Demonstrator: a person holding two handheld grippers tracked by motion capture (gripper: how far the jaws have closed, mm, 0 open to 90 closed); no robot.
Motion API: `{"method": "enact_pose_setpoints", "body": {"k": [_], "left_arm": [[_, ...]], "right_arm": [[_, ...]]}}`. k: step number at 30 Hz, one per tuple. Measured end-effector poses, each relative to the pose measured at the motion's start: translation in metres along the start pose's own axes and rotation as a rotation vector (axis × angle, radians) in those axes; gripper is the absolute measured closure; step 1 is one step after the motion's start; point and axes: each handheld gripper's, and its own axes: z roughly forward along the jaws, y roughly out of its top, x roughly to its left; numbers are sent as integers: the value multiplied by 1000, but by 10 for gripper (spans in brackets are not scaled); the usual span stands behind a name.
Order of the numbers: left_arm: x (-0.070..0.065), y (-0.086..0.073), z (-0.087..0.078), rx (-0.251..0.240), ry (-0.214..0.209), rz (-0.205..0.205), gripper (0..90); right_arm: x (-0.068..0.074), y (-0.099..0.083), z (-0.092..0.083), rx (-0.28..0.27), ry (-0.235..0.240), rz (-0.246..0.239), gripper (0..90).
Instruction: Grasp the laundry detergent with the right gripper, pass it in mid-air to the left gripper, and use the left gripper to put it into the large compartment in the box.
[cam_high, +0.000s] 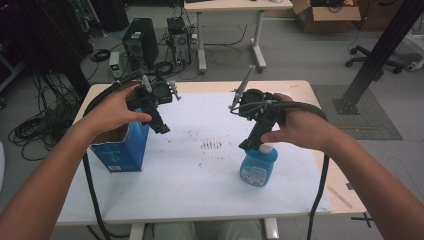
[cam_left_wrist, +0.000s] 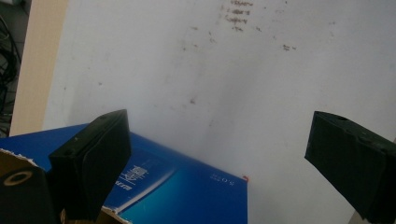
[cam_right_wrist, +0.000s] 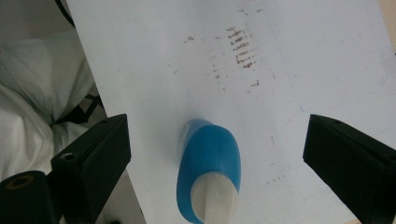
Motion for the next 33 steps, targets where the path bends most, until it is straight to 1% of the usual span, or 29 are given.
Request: {"method": "enact_pose_setpoints", "body": {"k": [4,5,7,8,9,11,13,14,15,16,17,20,22,23,26,33], "left_arm": [[1,0,-1,-1,2,-1,74],[1,0,-1,-2,3,-1,74],[1,1,-1,-2,4,1,74],[0,1,-1,-4,4,-2,74],[0,2,-1,-4,5,1,74],[-1,4,-1,0,5,6,74],[-1,5,-1,-1,4,5,74],[-1,5,-1,-1,5,8,74],[-1,6,0,-4,7,4,74],[-2,6,0,-2,8,3,74],[-2,6,0,1,7,3,74],[-2,7,0,2,10,11,74],[-3,7,0,0,9,2,74],[-3,7,0,-3,10,1,74],[-3,7,0,-1,11,2,74],[-4,8,0,0,11,6,74]], "right_arm": [[-2,-11,-6,-2,-13,24,75],[-3,-17,-7,-4,-19,36,75],[-4,-18,-8,-2,-20,36,75],[-4,-26,-10,-2,-23,53,75],[-4,-26,-10,-2,-23,53,75],[-3,-34,-12,0,-25,64,74],[-3,-36,-13,-1,-26,70,74],[-2,-43,-14,1,-29,82,74],[-2,-43,-14,1,-29,82,74],[-3,-49,-15,-1,-29,91,74],[-3,-49,-15,-1,-29,91,74],[-3,-58,-15,-9,-29,112,74],[-3,-64,-16,-15,-27,129,74],[-3,-70,-16,-21,-29,141,74],[-2,-77,-15,-29,-25,158,74],[-1,-94,-7,-38,-14,191,72]]}}
